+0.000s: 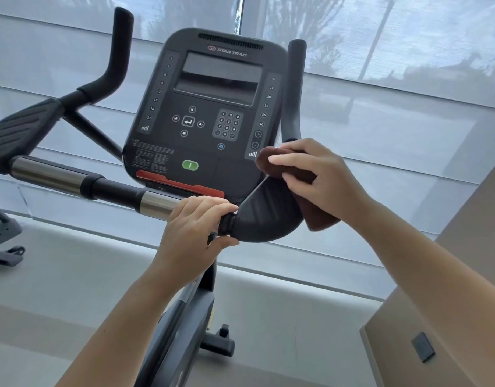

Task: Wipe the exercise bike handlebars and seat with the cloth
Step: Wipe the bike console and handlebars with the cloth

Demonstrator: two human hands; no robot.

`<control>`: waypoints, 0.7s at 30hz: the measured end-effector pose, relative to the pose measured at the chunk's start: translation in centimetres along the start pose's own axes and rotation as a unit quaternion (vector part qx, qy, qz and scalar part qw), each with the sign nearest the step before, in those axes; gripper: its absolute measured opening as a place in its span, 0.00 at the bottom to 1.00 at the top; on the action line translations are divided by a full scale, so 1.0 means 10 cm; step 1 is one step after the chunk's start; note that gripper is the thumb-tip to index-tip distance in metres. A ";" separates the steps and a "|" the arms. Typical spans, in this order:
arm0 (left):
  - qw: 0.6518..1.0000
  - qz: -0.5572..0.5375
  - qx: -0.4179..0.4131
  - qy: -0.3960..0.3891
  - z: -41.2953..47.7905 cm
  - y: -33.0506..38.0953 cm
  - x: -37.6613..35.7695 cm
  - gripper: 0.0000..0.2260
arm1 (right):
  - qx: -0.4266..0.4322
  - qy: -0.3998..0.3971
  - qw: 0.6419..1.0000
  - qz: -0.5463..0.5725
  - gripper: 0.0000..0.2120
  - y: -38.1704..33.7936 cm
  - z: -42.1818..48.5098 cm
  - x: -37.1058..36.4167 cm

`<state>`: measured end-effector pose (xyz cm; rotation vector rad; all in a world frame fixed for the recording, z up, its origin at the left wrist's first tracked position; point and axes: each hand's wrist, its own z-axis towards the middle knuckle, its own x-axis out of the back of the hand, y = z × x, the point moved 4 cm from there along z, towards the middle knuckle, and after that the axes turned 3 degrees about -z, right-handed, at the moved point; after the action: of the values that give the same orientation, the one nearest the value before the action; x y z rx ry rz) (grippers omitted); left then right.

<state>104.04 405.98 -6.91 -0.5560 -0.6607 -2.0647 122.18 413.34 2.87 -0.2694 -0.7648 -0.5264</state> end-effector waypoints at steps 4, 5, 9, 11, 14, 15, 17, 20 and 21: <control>1.000 -0.005 0.001 0.001 0.00 -0.02 -0.02 0.19 | 0.007 0.038 0.999 -0.011 0.16 0.11 0.22 0.12; 1.000 -0.007 0.002 0.003 -0.01 -0.02 -0.03 0.19 | 0.009 -0.007 1.000 -0.022 0.20 0.14 0.24 0.04; 1.000 -0.011 0.000 0.011 -0.01 -0.02 -0.02 0.18 | -0.047 -0.140 0.988 -0.046 0.25 0.23 0.21 -0.22; 1.000 -0.010 -0.002 0.012 -0.02 -0.02 -0.02 0.18 | -0.116 -0.155 0.980 -0.036 0.24 0.24 0.21 -0.24; 1.000 -0.010 -0.001 0.015 -0.02 -0.01 -0.01 0.19 | -0.149 -0.125 0.978 -0.070 0.20 0.20 0.22 -0.26; 1.000 -0.010 -0.002 0.017 -0.02 -0.01 -0.01 0.19 | -0.147 -0.107 0.980 -0.078 0.18 0.18 0.21 -0.27; 1.000 -0.011 -0.002 0.019 -0.01 -0.01 0.00 0.19 | -0.142 -0.083 0.982 -0.090 0.17 0.11 0.16 -0.28; 1.000 -0.013 -0.001 0.018 0.00 -0.01 -0.01 0.19 | -0.106 -0.051 0.988 -0.099 0.16 -0.07 0.01 -0.25; 1.000 -0.013 -0.001 0.018 -0.01 -0.01 -0.01 0.19 | -0.095 -0.033 0.991 -0.090 0.16 -0.14 -0.06 -0.25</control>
<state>104.00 406.09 -7.06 -0.5132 -0.6468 -2.0949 120.29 412.75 0.74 -0.3987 -0.8083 -0.7658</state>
